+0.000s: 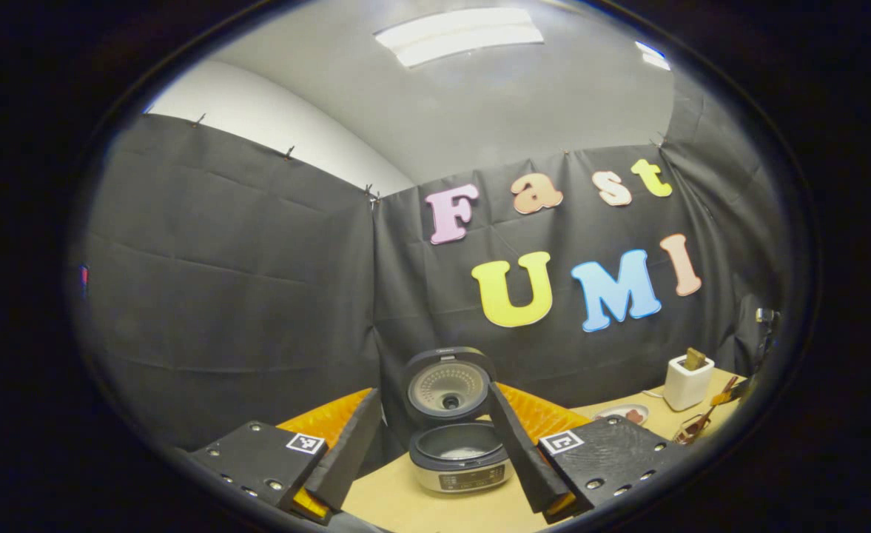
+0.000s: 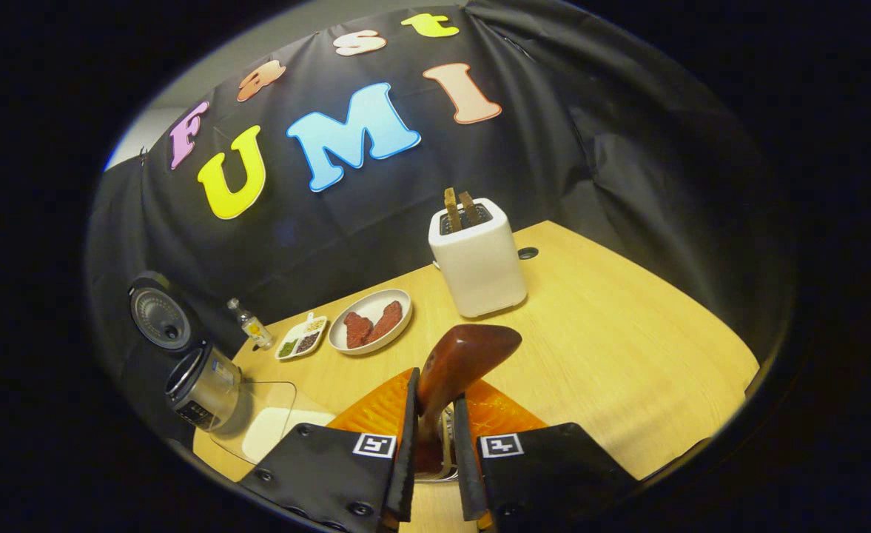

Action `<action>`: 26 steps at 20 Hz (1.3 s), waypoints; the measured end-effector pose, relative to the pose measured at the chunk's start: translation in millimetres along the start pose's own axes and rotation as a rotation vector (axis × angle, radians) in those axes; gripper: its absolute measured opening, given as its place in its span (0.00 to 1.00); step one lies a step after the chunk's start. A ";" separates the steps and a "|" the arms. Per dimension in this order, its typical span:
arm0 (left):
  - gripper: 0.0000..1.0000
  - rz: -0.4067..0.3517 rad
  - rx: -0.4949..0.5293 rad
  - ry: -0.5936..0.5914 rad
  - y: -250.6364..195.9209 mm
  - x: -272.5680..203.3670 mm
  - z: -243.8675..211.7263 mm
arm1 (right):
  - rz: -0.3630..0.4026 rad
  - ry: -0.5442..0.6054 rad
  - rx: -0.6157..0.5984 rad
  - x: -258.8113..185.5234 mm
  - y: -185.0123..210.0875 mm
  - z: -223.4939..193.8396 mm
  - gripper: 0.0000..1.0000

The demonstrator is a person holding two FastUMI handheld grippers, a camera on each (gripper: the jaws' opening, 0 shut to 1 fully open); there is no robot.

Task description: Close the left gripper, press the button to open the rice cooker; take a wooden spoon from the chopstick holder with the right hand, scoop a spoonful of rice and pour it into the rice cooker, then put the wooden spoon back into the chopstick holder.

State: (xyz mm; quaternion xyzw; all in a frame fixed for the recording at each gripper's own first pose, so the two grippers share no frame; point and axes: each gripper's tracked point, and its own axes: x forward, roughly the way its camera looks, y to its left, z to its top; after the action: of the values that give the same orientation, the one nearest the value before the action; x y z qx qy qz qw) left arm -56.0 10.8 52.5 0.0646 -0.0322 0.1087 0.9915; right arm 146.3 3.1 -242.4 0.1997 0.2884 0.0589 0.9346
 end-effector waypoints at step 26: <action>0.87 -0.138 -0.106 0.051 105.9 152.7 -84.1 | 0.013 -0.206 -0.278 -10.0 203.1 -5.6 0.08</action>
State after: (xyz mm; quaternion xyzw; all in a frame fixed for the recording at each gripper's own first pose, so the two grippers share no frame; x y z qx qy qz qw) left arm 73.7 156.9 -6.0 0.0115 -0.0079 0.0400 0.9991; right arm 136.0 188.3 -158.8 0.0755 0.1787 0.0836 0.9774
